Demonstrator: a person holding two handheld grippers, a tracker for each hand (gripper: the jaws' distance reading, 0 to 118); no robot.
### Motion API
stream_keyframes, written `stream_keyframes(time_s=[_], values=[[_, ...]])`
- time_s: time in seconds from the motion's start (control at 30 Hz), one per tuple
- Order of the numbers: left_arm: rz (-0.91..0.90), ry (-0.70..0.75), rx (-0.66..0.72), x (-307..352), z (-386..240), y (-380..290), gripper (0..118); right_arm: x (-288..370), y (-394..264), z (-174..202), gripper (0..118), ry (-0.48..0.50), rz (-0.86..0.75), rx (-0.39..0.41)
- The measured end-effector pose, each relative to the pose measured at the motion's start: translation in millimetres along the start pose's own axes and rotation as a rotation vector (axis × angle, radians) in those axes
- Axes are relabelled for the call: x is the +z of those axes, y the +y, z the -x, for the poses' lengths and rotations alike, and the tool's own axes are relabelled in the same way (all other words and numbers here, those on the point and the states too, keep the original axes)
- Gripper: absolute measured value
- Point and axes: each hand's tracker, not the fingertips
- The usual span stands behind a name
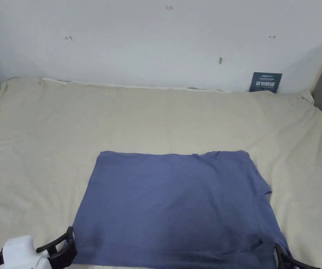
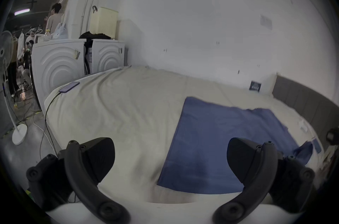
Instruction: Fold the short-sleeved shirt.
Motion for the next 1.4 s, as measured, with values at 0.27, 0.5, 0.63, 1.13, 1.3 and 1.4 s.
stream_keyframes(time_s=[0.27, 0.5, 0.63, 1.13, 1.3, 1.4], values=[[0.157, 0.039, -0.032, 7, 10, 1, 14, -2, 6, 5, 16, 0.046, 0.006, -0.011], [0.304, 0.012, 0.035, -34, 38, -14, 0, -5, 4, -1, 0, 0.033, 0.021, -0.013], [0.374, -0.089, -0.032, -67, 31, -16, 33, -10, -1, -5, 0, 0.024, 0.047, -0.032], [0.41, -0.063, -0.197, -82, 5, -51, 0, -17, -3, -13, 0, -0.011, 0.116, -0.063], [0.367, -0.028, -0.122, -75, 10, -51, 0, -29, -5, -14, 0, -0.012, 0.137, -0.032], [0.344, -0.045, -0.098, -73, 14, -46, 0, -42, -13, -18, 50, 0.004, 0.176, -0.006]])
